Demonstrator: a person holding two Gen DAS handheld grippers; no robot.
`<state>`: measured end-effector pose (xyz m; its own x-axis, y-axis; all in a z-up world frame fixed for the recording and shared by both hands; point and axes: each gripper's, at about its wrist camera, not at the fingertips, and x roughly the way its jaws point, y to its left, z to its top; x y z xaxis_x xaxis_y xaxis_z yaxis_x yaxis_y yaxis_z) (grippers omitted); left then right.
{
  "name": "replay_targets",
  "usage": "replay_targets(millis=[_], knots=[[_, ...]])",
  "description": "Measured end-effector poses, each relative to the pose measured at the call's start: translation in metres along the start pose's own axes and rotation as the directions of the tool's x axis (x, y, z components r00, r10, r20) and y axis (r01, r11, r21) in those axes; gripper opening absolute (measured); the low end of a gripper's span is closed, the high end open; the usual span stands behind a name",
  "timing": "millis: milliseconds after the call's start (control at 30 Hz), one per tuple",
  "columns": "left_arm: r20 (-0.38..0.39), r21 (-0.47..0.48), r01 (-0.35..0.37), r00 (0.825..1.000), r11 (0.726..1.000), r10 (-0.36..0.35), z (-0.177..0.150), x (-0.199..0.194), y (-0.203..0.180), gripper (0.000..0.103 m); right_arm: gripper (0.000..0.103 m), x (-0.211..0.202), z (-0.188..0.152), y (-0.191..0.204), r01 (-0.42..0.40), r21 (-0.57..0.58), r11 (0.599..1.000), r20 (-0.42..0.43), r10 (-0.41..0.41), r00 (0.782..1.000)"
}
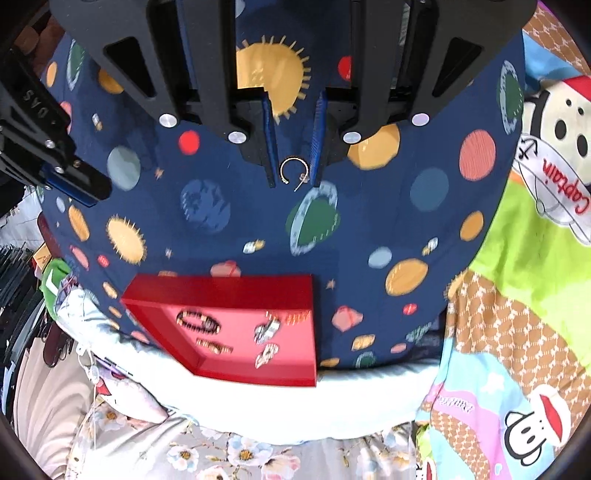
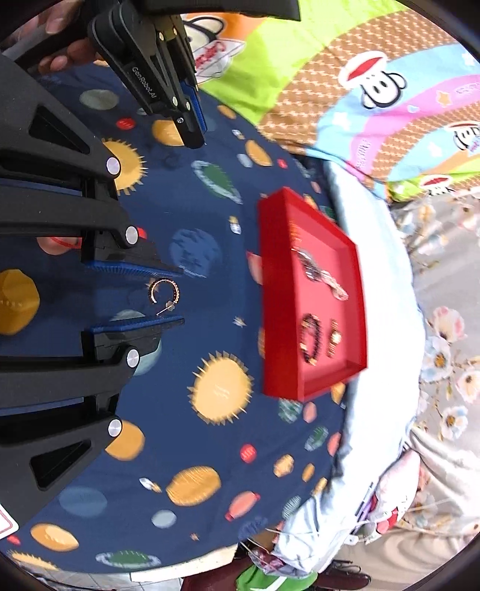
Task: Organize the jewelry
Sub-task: 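Grasp a gold hoop earring with the left tool while the right tool grasps the other, then carry both gold hoop earrings over the red tray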
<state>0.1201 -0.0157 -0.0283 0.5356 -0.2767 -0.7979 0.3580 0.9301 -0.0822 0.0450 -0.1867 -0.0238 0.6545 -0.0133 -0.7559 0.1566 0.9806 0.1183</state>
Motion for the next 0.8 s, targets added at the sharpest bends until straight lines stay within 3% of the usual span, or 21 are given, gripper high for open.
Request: replay_targets(millis=[300,800], knots=[[0.057,0.013,0.002,0.998,1.0,-0.002,0.041,-0.015,-0.018,0.016,0.019,-0.028,0.038,-0.02,0.019,0.025,1.0,0.077,-0.021,0.997],[0.126,0.057,-0.009,0.992,0.998,0.002,0.087,-0.016,-0.042,0.016,0.019,-0.034,0.083,-0.034,0.008,0.03,1.0,0.162,-0.013,0.987]])
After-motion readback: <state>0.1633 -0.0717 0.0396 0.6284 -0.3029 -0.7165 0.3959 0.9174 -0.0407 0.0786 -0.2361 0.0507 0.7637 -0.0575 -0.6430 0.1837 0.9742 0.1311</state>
